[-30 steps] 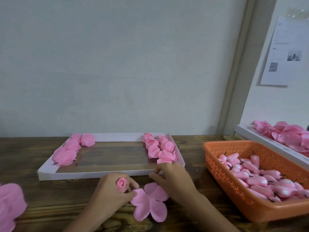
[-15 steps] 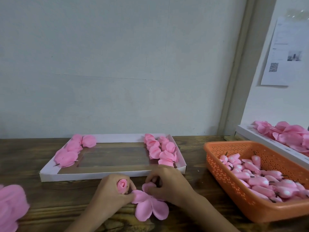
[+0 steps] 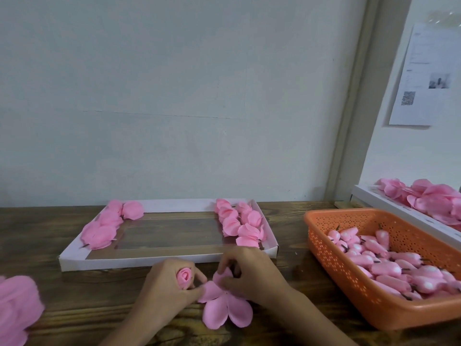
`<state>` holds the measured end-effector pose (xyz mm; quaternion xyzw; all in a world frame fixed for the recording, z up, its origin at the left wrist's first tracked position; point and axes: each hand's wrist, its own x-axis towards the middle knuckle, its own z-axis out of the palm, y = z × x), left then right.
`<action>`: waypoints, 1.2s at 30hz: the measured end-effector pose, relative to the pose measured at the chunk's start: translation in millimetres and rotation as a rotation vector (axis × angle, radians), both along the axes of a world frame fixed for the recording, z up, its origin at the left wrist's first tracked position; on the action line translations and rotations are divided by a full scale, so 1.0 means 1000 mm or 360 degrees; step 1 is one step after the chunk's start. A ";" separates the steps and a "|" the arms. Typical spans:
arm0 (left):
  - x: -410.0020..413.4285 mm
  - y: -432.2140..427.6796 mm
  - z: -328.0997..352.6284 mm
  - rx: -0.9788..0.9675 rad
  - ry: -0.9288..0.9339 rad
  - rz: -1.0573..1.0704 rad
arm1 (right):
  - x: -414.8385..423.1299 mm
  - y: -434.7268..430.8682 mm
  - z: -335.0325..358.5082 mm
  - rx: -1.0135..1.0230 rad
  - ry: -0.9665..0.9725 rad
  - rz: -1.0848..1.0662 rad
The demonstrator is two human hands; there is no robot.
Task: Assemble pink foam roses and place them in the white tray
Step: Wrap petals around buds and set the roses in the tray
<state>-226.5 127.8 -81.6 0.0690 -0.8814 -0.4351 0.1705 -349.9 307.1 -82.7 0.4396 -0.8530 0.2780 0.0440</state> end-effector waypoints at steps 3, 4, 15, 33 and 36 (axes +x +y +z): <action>-0.001 0.001 0.000 -0.0017 -0.0022 0.0002 | 0.001 -0.002 -0.002 -0.0058 -0.0026 -0.0017; -0.001 0.001 0.000 -0.0029 -0.0028 -0.0008 | 0.002 -0.003 -0.002 -0.0076 -0.0028 -0.0025; -0.004 -0.005 -0.004 0.0130 0.0003 -0.0023 | -0.003 -0.002 0.007 -0.0179 -0.0353 -0.0124; -0.005 -0.009 0.000 0.0819 0.0173 0.0208 | -0.005 -0.002 0.008 -0.0492 -0.0848 -0.0074; -0.006 -0.011 0.000 0.0851 0.0172 0.0178 | -0.004 -0.004 0.005 -0.0389 -0.0683 -0.0067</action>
